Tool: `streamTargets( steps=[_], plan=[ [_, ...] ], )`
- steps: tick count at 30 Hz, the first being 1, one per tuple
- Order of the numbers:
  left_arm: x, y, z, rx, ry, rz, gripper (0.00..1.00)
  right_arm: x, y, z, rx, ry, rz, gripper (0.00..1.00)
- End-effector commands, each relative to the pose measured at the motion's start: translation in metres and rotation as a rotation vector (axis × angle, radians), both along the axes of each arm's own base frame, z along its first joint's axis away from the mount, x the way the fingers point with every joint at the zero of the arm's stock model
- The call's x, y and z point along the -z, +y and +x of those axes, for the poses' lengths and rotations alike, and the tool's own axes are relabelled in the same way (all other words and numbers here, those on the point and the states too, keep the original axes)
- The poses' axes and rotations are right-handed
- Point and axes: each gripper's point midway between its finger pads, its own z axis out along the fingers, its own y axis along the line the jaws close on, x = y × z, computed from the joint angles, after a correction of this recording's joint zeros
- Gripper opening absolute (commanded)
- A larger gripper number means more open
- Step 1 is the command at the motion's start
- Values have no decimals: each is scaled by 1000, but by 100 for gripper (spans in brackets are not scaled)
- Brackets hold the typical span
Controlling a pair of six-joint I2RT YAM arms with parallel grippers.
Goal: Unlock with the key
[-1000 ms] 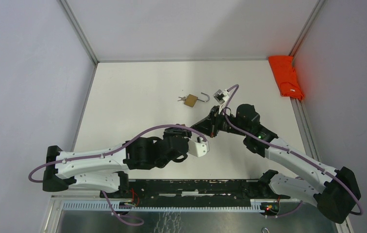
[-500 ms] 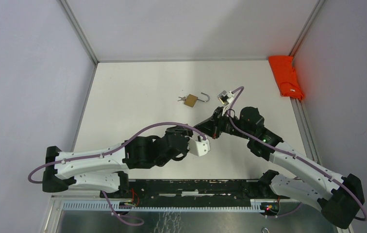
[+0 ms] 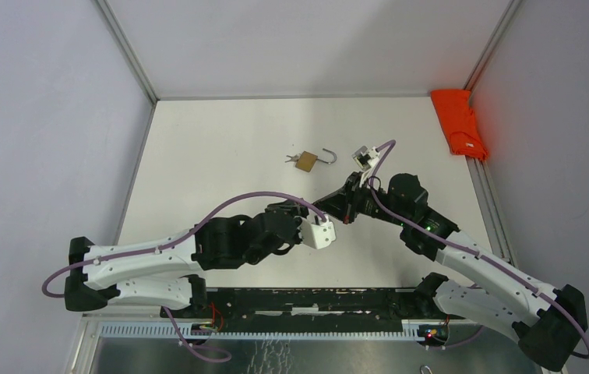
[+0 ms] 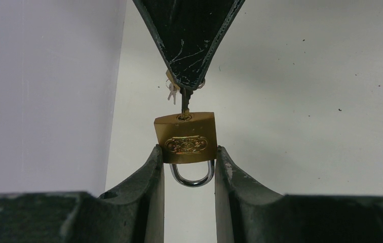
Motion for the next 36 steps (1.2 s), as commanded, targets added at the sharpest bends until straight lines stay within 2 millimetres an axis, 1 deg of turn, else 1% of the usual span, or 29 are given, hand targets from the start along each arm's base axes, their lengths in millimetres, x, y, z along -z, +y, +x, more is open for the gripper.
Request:
streamTargets(
  steps=[1, 10, 19, 23, 32, 36],
  plan=[
    [-38, -12, 1, -6, -9, -190, 2, -9, 3, -6, -30, -22, 3, 0],
    [-33, -10, 3, -10, -7, -182, 2, -17, -2, -4, -4, -41, -6, 0],
    [-33, -9, 4, -14, -8, -182, 2, -23, -4, -6, -2, -56, -2, 0],
    [-32, -9, 4, -13, -6, -183, 2, -26, -9, -3, 28, -66, -6, 0],
    [-31, -9, 4, -13, -1, -184, 2, -36, -9, -2, 36, -97, 14, 0],
    [-32, -9, 4, -12, 1, -184, 2, -46, -12, 4, 68, -127, 18, 0]
  ],
)
